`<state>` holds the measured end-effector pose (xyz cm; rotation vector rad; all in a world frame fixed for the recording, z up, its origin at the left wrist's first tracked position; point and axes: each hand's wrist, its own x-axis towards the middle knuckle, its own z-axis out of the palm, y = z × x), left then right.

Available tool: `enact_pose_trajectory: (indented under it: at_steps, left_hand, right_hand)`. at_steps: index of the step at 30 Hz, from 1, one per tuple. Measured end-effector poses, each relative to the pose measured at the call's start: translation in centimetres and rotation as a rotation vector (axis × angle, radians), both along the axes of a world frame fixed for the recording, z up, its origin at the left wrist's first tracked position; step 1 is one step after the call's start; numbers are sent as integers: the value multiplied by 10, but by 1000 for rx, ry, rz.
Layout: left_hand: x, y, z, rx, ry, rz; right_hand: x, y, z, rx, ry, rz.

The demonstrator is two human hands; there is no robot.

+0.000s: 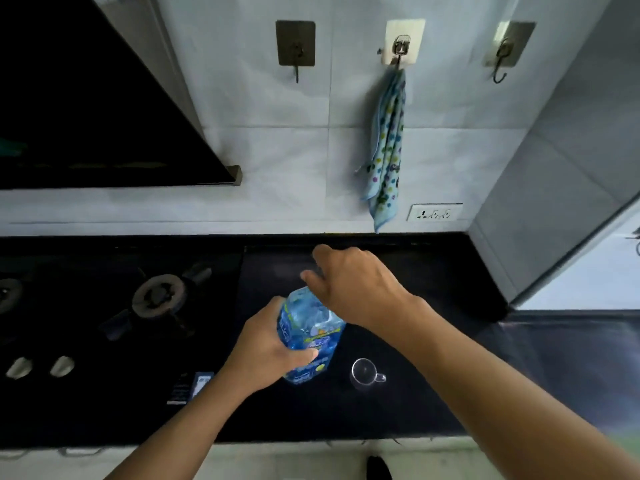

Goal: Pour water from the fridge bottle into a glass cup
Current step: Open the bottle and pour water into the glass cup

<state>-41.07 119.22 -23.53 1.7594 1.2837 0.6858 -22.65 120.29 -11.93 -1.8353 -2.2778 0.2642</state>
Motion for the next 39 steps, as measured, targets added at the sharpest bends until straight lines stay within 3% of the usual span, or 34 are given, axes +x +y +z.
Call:
enact_pose_trajectory:
  at_steps: [3,6,10,13,15,19,21,26,28,32,36,39]
  left_hand:
    - [-11,6,-1,-66,-18,-132]
    - [-13,9,-1,-29,25,-188]
    - [-10,9,-2,17,76,-145]
    - [-11,8,-4,50,106,-146]
    - [-14,9,-5,49,109,-151]
    - [-22,11,-7,1,77,-186]
    - [-23,10,-7,-14,66,-179]
    - [-17,4,-5,3,65,-171]
    - [-16,2,-5,10,73,-178]
    - [-15,-2,-9,7,88,-170]
    - [-9,-5,-12,23,120,-178]
    - [-4,-9,-17,19,132,-181]
  right_hand:
    - [9,-13,12,-108,137,234]
    - [23,-23,16,-206,217,250]
    - [6,-29,1,-20,100,-98]
    - [-9,-26,-11,-26,-15,-301]
    - [-9,-28,-12,-25,47,-239]
    - [6,-35,0,-50,251,158]
    - [12,-37,2,-99,302,200]
    - [-3,-41,-15,92,-15,-134]
    - [-2,-43,-19,118,43,-97]
    - [10,-54,-19,-61,305,-27]
    - [7,-58,-35,123,154,-244]
    - [14,-59,-39,103,242,-222]
